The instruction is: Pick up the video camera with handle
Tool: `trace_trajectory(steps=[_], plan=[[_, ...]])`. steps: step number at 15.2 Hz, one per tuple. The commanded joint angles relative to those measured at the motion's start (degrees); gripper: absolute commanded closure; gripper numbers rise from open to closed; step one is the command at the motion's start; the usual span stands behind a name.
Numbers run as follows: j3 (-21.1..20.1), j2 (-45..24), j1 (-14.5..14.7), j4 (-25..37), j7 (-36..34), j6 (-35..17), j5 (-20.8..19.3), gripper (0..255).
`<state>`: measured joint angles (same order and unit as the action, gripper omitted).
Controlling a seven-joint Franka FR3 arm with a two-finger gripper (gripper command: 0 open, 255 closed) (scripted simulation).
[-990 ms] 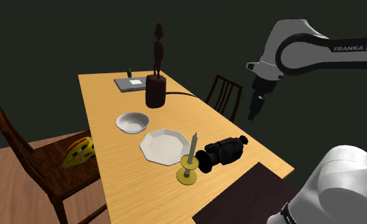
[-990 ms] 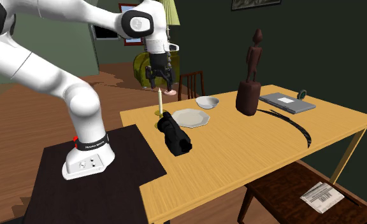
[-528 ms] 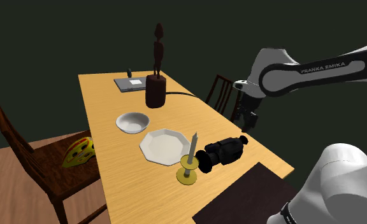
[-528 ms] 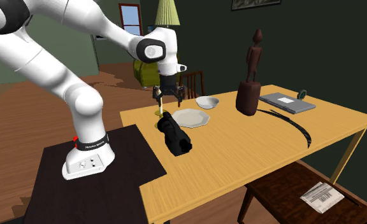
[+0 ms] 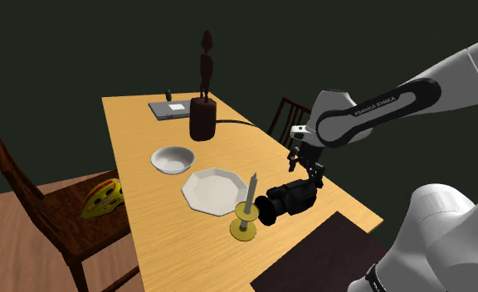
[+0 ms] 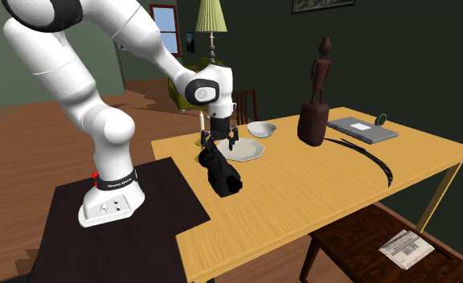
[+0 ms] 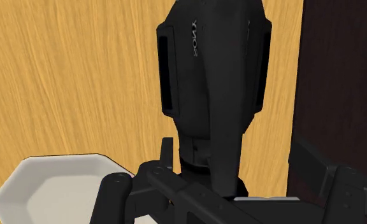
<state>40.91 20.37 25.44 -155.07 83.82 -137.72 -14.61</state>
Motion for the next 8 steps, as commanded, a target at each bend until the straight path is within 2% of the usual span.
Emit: trace_trajectory(steps=[1, 7, 8], plan=[[1.13, -1.89, 0.92, -0.64, 1.6, -2.47, 0.71, 0], [3.27, -6.25, 2.93, -1.64, 3.88, -7.46, 3.38, 0], [3.34, -6.44, 3.07, -1.49, 3.99, -7.49, 3.56, 255]])
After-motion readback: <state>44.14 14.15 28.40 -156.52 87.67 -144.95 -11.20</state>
